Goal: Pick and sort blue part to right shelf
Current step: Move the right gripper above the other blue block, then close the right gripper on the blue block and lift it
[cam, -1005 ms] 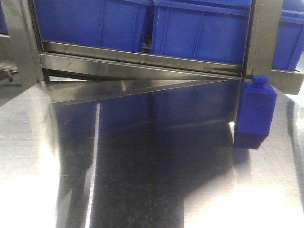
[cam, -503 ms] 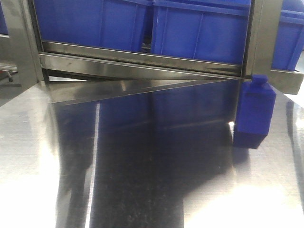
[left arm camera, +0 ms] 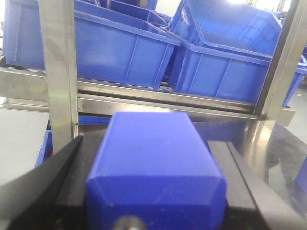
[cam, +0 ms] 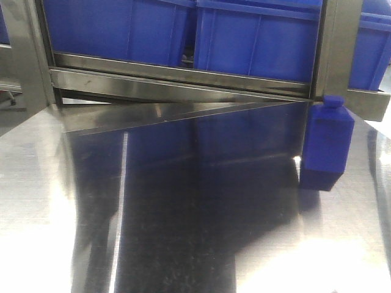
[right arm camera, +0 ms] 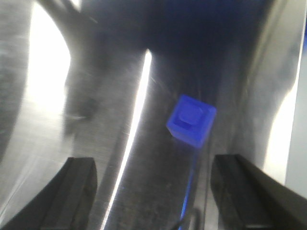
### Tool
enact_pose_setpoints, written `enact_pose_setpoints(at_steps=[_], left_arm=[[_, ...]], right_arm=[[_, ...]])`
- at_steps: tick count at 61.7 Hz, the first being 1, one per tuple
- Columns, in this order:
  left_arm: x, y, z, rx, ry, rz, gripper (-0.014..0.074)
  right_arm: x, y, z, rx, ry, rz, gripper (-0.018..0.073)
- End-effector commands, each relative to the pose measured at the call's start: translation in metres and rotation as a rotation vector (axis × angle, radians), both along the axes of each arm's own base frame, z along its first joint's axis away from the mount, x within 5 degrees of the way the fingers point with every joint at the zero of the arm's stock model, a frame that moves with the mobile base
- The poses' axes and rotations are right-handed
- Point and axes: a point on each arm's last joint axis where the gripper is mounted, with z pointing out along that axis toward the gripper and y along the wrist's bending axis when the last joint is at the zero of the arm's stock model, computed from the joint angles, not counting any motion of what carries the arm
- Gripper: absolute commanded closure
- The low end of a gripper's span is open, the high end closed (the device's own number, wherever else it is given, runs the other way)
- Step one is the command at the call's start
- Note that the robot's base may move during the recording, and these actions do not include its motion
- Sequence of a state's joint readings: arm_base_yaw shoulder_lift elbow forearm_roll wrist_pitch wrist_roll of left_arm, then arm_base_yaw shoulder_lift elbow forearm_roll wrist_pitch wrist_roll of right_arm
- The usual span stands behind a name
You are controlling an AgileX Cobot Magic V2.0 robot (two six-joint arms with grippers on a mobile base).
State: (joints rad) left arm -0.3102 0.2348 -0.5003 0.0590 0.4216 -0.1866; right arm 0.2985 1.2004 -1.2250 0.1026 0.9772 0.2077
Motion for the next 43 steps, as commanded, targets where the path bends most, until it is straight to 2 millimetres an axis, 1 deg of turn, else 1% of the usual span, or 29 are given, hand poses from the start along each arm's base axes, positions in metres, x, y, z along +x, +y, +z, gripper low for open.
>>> enact_pose_setpoints(at_steps=[1, 2, 7, 13, 17, 28, 43], left_arm=[[-0.001, 0.000, 0.017, -0.027, -0.112, -0.011, 0.0263], [-0.001, 0.000, 0.017, -0.027, -0.112, -0.011, 0.0263], [-0.001, 0.000, 0.017, -0.027, -0.112, -0.011, 0.0263], [-0.001, 0.000, 0.017, -0.027, -0.112, -0.011, 0.0263], [-0.001, 0.000, 0.017, -0.027, -0.112, -0.011, 0.0263], [-0.001, 0.000, 0.017, -0.026, -0.109, -0.010, 0.0263], [-0.001, 0.000, 0.017, -0.026, -0.109, -0.010, 0.0263]], right_arm=[[0.025, 0.002, 0.007, -0.009, 0.036, -0.105, -0.0013], [0.034, 0.003, 0.001, -0.031, 0.071, -0.118, -0.0012], [0.055, 0.006, -0.012, -0.089, 0.155, -0.144, -0.0012], [0.077, 0.013, -0.032, -0.111, 0.226, -0.143, -0.0012], [0.088, 0.018, -0.044, -0.097, 0.249, -0.144, -0.0012], [0.109, 0.025, -0.076, -0.111, 0.313, -0.143, -0.0012], [0.125, 0.030, -0.102, -0.123, 0.345, -0.142, -0.0012]])
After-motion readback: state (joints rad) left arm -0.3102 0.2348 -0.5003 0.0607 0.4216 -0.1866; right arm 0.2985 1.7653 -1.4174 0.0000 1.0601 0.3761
